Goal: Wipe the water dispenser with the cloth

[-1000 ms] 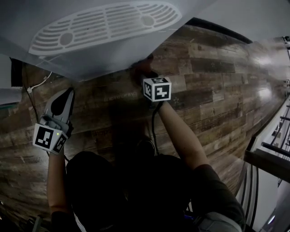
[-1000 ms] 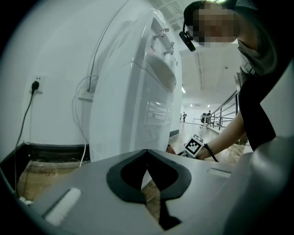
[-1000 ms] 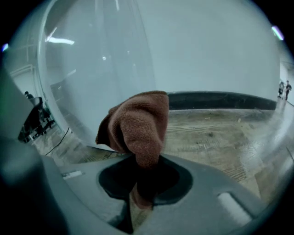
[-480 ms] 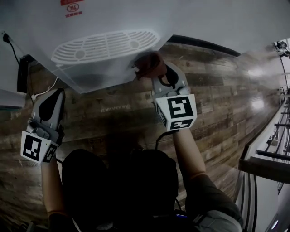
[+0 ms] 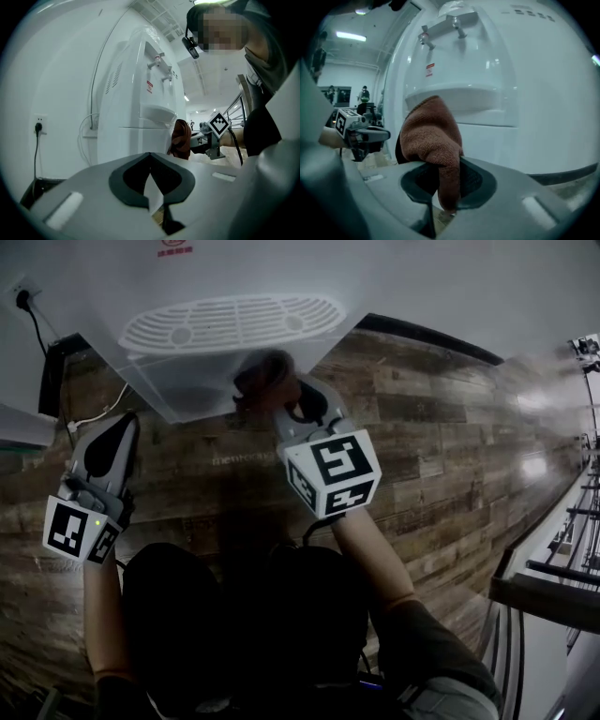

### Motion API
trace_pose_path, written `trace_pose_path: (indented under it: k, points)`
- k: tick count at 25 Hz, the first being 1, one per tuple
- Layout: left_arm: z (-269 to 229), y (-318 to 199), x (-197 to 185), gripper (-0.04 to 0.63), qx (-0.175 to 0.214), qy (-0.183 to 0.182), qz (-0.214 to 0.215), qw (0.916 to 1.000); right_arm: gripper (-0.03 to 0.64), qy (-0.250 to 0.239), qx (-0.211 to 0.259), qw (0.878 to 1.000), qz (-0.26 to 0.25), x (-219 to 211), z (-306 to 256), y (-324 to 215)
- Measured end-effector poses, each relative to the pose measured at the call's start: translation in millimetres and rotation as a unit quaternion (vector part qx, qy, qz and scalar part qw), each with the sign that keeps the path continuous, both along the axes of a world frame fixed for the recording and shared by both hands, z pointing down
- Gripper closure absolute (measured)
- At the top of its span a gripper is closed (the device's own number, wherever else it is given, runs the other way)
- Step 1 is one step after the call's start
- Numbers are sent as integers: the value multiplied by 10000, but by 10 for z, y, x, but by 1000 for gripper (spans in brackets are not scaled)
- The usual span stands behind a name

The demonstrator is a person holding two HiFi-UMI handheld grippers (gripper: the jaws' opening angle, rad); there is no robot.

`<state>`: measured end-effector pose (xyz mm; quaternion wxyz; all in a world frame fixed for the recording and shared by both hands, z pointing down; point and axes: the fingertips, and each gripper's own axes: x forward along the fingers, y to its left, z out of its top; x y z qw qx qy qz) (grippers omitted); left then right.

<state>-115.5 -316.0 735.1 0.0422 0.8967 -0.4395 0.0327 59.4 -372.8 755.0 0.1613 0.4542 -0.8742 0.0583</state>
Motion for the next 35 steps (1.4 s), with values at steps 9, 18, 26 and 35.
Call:
trace_pose_path:
  k: [9, 18, 26, 35]
  points:
    - [86, 124, -198, 578, -49, 13, -171, 9998, 558, -252, -632, 9875, -1422, -1362, 155, 167]
    - [196, 198, -353, 578, -156, 54, -357, 9992, 558, -610, -1101, 9701, -2075, -2001, 176, 362]
    - [308, 212, -275, 578, -249, -32, -171, 9995, 558, -657, -1444, 9743, -1600, -1553, 560, 215]
    - [430, 170, -304, 578, -379, 18, -187, 9991, 554, -1293, -1696, 9768, 183, 43, 791, -140]
